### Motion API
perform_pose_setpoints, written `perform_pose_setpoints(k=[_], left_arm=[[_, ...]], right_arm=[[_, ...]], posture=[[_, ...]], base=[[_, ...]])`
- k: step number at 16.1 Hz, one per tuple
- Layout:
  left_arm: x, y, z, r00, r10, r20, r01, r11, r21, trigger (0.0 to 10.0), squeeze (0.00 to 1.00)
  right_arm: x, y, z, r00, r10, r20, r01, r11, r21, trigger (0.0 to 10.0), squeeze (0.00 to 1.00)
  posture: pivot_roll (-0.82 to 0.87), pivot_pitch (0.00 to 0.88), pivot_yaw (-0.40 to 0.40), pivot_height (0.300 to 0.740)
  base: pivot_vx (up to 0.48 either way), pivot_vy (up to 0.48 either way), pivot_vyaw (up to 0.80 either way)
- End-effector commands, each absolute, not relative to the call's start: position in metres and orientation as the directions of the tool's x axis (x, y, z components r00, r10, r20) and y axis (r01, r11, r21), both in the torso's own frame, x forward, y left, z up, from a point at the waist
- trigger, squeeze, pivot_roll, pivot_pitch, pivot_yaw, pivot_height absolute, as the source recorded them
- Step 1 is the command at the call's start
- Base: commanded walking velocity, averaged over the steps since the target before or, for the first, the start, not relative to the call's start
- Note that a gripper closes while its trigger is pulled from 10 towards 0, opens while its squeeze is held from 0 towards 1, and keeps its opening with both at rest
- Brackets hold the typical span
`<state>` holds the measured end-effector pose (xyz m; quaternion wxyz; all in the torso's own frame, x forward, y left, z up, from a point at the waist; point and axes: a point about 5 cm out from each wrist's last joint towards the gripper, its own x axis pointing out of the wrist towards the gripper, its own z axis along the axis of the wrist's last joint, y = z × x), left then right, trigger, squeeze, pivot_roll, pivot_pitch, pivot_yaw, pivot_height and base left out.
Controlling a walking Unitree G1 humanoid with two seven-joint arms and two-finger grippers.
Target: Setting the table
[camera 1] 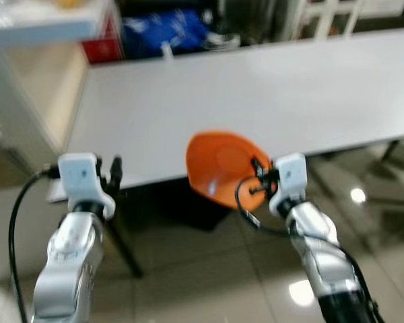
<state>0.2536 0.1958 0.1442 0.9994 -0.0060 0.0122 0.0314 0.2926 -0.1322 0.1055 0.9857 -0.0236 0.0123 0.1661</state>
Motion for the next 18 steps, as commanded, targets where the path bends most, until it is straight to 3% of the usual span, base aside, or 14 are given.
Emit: perform_pose_setpoints(k=[1,18], left_arm=[[0.2544,0.1925,0.1450,0.999,0.043,-0.025,-0.043,0.999,-0.010,10.0,0.00],[0.2531,0.1896,0.1449,0.999,0.037,-0.022,-0.038,0.999,-0.014,10.0,0.00]], right_arm=[[0.2944,-0.1397,0.1141,0.954,0.299,0.011,-0.298,0.953,-0.054,0.0,0.00],[0.2952,-0.1368,0.1131,0.951,0.308,0.009,-0.307,0.950,-0.047,0.0,0.00]], posture=[[-0.09,0.000,0.082,0.740],[-0.08,0.000,0.068,0.740]], base=[[0.307,-0.364,0.00],[0.309,-0.365,0.00]])
